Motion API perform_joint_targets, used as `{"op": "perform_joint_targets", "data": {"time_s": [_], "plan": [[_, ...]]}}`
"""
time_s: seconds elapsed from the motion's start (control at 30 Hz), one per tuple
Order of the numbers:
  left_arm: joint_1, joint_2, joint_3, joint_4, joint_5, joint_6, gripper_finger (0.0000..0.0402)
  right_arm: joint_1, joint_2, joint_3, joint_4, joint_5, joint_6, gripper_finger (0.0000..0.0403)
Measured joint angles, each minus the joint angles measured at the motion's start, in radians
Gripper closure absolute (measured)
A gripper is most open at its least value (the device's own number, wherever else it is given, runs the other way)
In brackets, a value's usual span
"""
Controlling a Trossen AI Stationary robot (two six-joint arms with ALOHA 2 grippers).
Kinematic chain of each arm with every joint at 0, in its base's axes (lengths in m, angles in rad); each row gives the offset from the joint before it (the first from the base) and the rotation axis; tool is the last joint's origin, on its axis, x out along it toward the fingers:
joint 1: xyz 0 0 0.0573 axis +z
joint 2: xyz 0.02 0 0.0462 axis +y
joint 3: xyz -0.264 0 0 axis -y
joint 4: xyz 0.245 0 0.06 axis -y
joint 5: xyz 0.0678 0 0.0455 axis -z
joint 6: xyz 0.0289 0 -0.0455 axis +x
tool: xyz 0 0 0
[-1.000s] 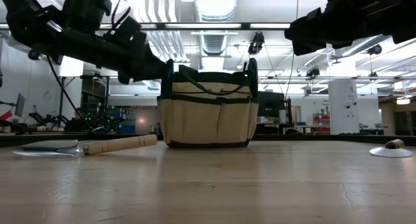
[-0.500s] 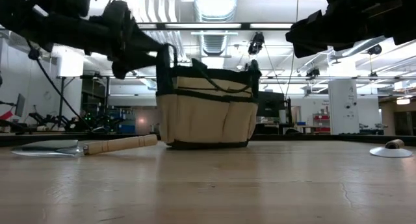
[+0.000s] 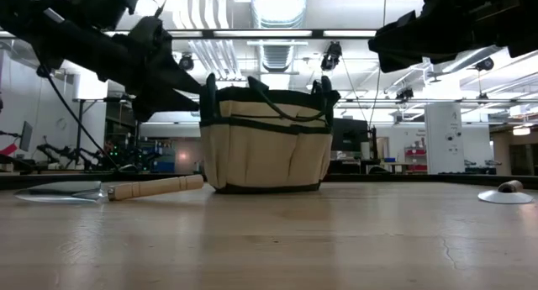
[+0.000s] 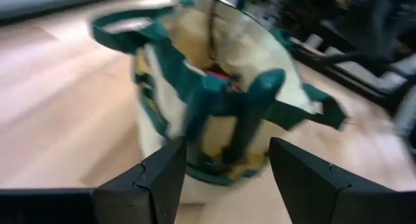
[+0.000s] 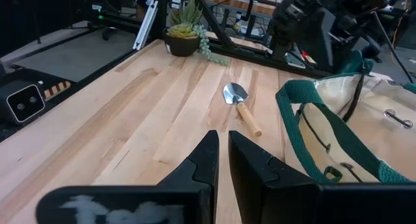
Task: Pick & Place Garden tools in Gardening bag
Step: Put the left brown trowel into the gardening bag
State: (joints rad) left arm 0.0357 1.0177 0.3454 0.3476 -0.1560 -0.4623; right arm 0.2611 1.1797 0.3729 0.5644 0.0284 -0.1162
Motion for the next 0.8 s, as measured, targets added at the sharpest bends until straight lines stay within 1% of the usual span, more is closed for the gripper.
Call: {"op": "perform_joint_targets", "data": {"time_s": [0.07, 0.17, 0.3, 0.43, 0.5, 0.57, 0.63, 0.8], "plan": [[-0.006, -0.008, 0.0, -0.011, 0.045, -0.023, 0.0179, 0.0, 0.0, 0.0, 0.0, 0.0, 0.0, 0.0374], [-0.057, -0.003, 0.0, -0.026, 0.049, -0.055, 0.0179, 0.0, 0.0, -0.001, -0.006, 0.0, 0.006, 0.0374], [-0.152, 0.026, -0.002, -0.069, -0.027, -0.126, 0.0179, 0.0, 0.0, -0.003, -0.008, 0.0, 0.008, 0.0374], [-0.242, 0.048, -0.002, -0.117, -0.146, -0.185, 0.0179, 0.0, 0.0, -0.006, -0.008, 0.0, 0.009, 0.0374], [-0.278, 0.071, -0.001, -0.126, -0.175, -0.215, 0.0179, 0.0, 0.0, -0.006, -0.007, 0.0, 0.011, 0.0374], [-0.305, 0.114, 0.012, -0.157, -0.205, -0.267, 0.0179, 0.0, 0.0, -0.006, -0.007, 0.0, 0.011, 0.0374], [-0.322, 0.172, 0.031, -0.193, -0.211, -0.3, 0.0179, 0.0, 0.0, -0.002, -0.006, 0.0, 0.009, 0.0374], [-0.348, 0.35, 0.137, -0.22, -0.215, -0.271, 0.0179, 0.0, 0.0, 0.001, 0.001, 0.0, 0.008, 0.0374]]}}
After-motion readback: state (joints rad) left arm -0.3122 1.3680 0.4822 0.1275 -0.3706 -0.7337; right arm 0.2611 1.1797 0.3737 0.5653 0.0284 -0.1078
